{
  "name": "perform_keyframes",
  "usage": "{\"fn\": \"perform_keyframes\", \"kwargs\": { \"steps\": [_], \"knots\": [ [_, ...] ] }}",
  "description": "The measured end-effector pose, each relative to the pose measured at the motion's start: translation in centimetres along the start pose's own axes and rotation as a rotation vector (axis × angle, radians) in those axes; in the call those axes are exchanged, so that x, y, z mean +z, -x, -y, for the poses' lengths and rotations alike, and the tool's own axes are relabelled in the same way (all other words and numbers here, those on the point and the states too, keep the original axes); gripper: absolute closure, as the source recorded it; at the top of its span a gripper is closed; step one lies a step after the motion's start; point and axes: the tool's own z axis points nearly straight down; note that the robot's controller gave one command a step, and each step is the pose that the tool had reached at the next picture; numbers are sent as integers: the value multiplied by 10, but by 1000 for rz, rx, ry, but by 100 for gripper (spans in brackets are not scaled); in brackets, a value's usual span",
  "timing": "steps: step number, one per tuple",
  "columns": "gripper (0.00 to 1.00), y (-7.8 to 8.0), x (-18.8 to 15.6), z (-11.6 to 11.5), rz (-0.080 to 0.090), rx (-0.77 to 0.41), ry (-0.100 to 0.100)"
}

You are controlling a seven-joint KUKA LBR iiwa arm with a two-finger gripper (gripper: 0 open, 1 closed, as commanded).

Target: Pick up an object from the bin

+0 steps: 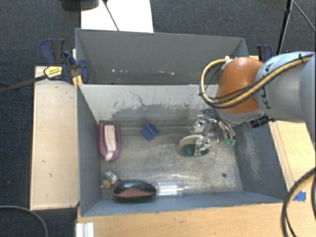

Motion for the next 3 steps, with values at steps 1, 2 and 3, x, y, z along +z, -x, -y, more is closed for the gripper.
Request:
{"fn": "perform_keyframes", "kwargs": {
  "steps": [1, 2, 3],
  "knots": [
    [100, 0, -10, -39, 20, -189, -6],
    [100, -24, -106, -23, 20, -207, -4],
    [100, -45, -238, -45, 23, -208, -3]
  ]
}}
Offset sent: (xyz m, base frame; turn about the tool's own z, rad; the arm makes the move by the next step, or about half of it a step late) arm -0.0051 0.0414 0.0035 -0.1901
